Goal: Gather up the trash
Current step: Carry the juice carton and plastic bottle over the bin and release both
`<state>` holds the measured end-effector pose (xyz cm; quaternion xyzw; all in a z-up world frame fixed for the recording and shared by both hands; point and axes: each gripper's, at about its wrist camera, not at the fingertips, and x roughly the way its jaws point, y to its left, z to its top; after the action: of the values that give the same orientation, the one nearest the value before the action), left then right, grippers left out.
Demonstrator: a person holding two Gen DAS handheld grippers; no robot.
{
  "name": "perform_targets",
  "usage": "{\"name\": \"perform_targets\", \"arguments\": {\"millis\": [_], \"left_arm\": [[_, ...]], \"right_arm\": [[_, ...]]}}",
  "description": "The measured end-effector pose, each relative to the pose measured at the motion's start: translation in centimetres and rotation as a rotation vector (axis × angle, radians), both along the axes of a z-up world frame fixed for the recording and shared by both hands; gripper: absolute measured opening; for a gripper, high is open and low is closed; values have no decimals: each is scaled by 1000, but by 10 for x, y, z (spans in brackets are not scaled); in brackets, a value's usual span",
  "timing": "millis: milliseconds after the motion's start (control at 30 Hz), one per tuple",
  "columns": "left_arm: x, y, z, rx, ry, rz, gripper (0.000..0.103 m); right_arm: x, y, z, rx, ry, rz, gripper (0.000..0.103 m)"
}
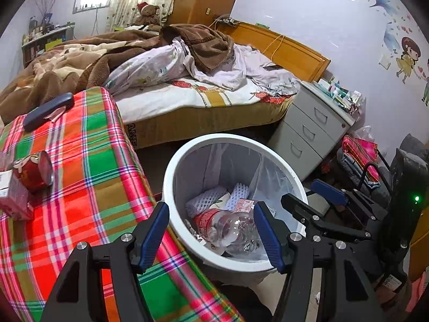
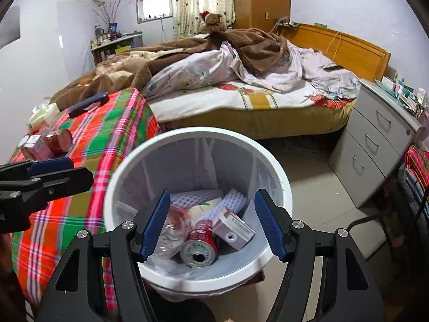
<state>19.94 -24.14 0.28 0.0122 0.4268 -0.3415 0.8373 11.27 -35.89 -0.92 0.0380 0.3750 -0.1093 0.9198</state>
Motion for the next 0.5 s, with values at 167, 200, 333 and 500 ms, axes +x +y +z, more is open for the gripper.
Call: {"name": "perform_targets", "arguments": {"millis": [167,200,333,500], "left_arm": [[-7,20,8,-12,-11,30,65],[-9,26,10,-18,-17,34,65],[-16,45,15,-29,-33,65,65],[-21,72,20,-33,-56,110,65]], "right_arm": [[-2,11,8,-7,-28,11,67],[-2,14,9,-6,-34,15,67],[-3,25,15,-11,-56,39,67],[-4,41,21,-11,-83,68,67]]}}
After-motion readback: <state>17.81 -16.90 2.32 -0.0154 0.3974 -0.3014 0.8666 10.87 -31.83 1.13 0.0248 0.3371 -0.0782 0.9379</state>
